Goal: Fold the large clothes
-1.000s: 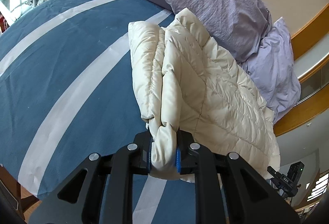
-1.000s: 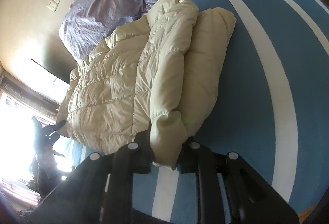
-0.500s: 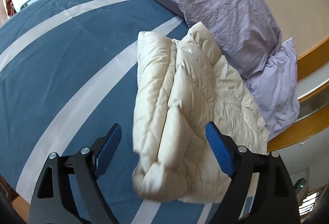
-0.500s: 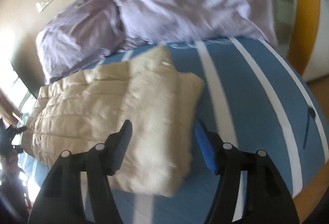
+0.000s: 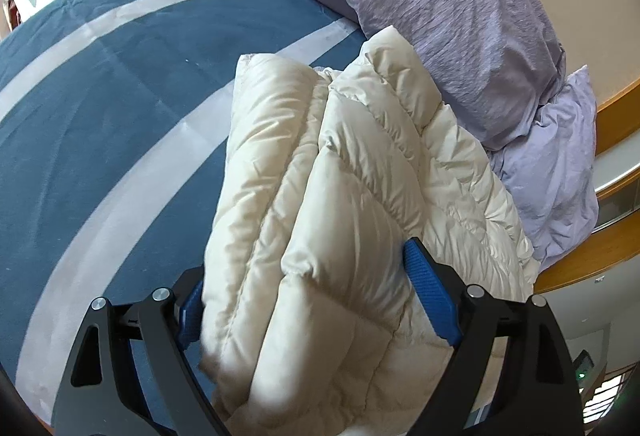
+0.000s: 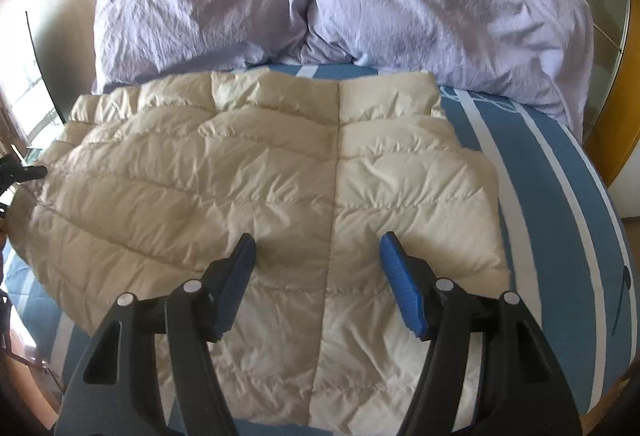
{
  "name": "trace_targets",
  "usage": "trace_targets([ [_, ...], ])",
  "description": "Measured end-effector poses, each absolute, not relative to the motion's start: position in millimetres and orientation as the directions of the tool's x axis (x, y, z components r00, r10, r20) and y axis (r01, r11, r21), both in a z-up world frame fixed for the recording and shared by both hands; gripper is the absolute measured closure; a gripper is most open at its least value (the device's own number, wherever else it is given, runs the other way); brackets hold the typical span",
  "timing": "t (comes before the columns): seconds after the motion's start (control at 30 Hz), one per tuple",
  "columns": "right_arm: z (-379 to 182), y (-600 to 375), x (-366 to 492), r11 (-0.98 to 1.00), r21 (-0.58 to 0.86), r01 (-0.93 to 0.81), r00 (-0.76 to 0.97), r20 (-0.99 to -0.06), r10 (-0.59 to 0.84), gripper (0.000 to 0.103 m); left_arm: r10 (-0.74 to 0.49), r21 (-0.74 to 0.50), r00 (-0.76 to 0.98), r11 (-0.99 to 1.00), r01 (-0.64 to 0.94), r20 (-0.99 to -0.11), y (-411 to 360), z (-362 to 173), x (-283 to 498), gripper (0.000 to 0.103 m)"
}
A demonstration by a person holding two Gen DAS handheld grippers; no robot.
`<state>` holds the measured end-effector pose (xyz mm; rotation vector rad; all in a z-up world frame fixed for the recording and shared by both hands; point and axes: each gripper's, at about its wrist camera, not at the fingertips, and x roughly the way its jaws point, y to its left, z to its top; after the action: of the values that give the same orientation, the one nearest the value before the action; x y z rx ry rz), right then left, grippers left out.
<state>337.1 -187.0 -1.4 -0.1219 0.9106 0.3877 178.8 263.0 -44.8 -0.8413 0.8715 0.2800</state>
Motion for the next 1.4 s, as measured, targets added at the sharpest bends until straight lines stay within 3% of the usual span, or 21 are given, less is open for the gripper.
trace_targets([
  [0.13,-16,-177,336,0.928,0.023,-0.373,0.552,-0.798,0.242,0.026,-0.108,-0.541,0.641,0.651,-0.532,-0.760,261,-45,180,0.017],
  [0.43,-24,-169,334,0.927,0.007,-0.375,0.555,-0.799,0.231,0.019,-0.145,-0.607,0.675,0.599,-0.522,-0.723,265,-50,177,0.044],
  [0.6,-29,-169,336,0.929,0.017,-0.371,0.543,-0.807,0.232,0.018,-0.174,-0.656,0.713,0.578,-0.485,-0.680,264,-43,176,0.069],
  [0.7,-30,-167,337,0.930,0.014,-0.368,0.536,-0.814,0.225,0.016,-0.199,-0.696,0.744,0.563,-0.446,-0.638,261,-30,176,0.076],
  [1.13,-34,-163,341,0.935,0.033,-0.353,0.515,-0.828,0.223,0.010,-0.361,-0.798,0.843,0.589,-0.125,-0.398,189,75,202,0.077],
  [1.4,-35,-163,342,0.937,0.051,-0.346,0.508,-0.829,0.233,0.008,-0.535,-0.815,0.771,0.579,0.036,-0.346,97,94,247,0.077],
])
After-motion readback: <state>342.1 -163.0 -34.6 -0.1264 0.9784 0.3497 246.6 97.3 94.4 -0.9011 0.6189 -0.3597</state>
